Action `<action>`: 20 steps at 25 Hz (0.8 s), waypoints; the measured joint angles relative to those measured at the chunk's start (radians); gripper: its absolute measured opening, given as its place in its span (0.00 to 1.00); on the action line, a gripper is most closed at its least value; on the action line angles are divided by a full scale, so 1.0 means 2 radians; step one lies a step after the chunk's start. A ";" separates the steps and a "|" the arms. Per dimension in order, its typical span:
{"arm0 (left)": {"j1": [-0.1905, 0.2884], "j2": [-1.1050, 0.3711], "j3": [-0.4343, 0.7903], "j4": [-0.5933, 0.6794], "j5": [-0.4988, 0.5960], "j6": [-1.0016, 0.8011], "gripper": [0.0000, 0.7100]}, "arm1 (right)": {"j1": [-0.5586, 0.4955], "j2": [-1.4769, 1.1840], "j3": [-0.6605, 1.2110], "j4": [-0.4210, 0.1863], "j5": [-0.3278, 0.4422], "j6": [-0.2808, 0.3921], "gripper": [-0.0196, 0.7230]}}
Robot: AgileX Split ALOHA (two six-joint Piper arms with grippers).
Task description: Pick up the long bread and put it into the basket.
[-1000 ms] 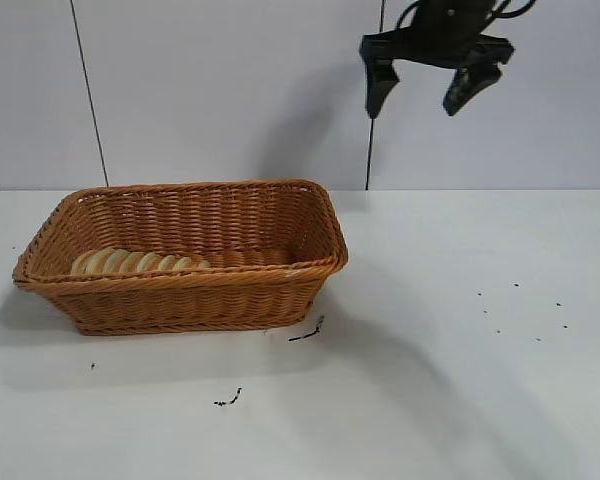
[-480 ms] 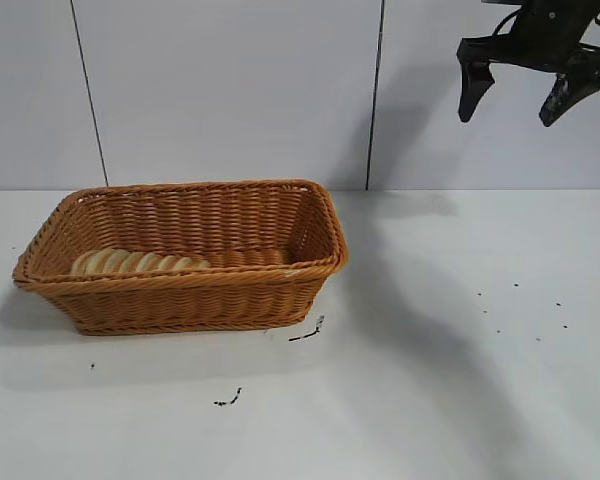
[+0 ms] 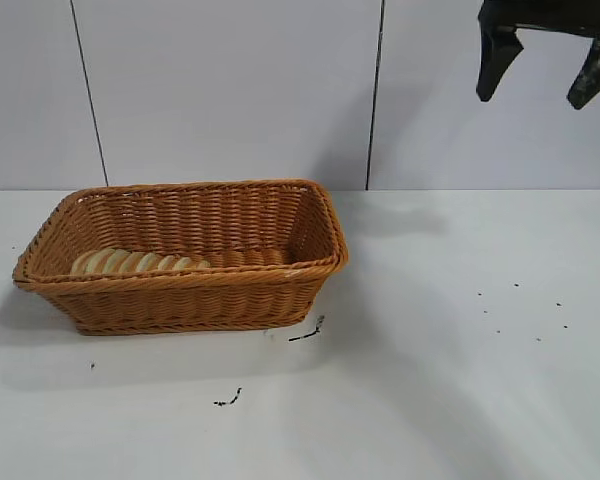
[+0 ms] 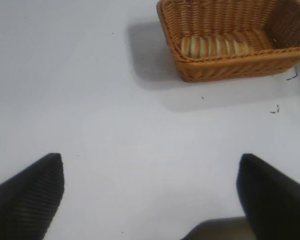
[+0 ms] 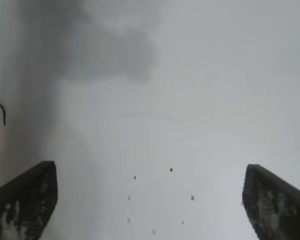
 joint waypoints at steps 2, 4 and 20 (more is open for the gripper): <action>0.000 0.000 0.000 0.000 0.000 0.000 0.97 | 0.000 -0.063 0.063 0.000 0.000 0.000 0.95; 0.000 0.000 0.000 0.000 0.000 0.000 0.97 | 0.000 -0.123 0.131 0.000 0.000 0.000 0.95; 0.000 0.000 0.000 0.000 0.000 0.000 0.97 | 0.000 -0.593 0.488 -0.030 -0.100 0.000 0.95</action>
